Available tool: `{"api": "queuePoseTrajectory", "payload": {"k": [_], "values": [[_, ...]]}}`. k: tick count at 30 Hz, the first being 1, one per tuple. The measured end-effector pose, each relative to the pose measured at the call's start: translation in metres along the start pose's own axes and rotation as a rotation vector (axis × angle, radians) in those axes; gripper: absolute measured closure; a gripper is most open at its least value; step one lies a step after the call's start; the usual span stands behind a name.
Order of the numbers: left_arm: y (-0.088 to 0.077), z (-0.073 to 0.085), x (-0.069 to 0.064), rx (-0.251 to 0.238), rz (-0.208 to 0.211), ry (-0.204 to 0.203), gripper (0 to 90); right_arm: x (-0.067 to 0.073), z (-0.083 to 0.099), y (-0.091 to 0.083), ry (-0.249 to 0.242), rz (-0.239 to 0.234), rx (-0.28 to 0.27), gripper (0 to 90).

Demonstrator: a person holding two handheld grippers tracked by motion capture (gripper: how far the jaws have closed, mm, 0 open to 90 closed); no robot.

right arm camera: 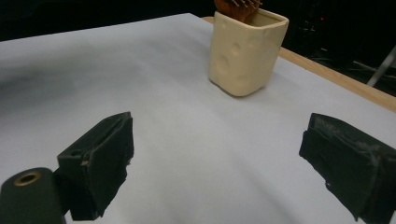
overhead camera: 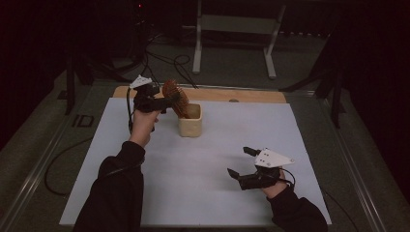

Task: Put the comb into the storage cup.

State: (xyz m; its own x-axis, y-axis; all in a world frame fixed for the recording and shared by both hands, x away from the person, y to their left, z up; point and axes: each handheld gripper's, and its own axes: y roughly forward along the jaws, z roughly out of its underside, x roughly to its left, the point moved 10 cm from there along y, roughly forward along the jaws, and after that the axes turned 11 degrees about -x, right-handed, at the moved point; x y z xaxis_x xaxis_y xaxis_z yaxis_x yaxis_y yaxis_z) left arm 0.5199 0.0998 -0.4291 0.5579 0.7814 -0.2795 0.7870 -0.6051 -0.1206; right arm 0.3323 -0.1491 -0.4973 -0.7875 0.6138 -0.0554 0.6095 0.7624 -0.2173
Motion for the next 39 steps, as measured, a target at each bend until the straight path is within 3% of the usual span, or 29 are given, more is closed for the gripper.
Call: {"api": "queuePoseTrajectory", "payload": {"k": [3, 14, 21, 31, 39], "values": [[-0.006, 0.001, 0.0, 0.012, 0.004, 0.037, 0.0, 0.0, 0.0, 0.0, 0.003, 0.003, 0.0, 9.0], [-0.022, 0.01, -0.002, 0.072, 0.07, 0.112, 0.0, 0.001, 0.003, 0.001, -0.001, -0.006, 0.013, 8.9], [-0.034, 0.021, 0.002, 0.122, 0.077, 0.154, 0.0, -0.002, 0.006, -0.002, 0.012, 0.002, 0.017, 8.9], [-0.055, 0.027, -0.006, 0.13, 0.133, 0.172, 0.0, -0.007, 0.009, -0.011, 0.011, 0.02, 0.016, 8.9], [-0.081, 0.034, -0.016, 0.125, 0.166, 0.198, 0.0, -0.01, 0.015, -0.015, 0.012, 0.03, 0.029, 9.0]]}}
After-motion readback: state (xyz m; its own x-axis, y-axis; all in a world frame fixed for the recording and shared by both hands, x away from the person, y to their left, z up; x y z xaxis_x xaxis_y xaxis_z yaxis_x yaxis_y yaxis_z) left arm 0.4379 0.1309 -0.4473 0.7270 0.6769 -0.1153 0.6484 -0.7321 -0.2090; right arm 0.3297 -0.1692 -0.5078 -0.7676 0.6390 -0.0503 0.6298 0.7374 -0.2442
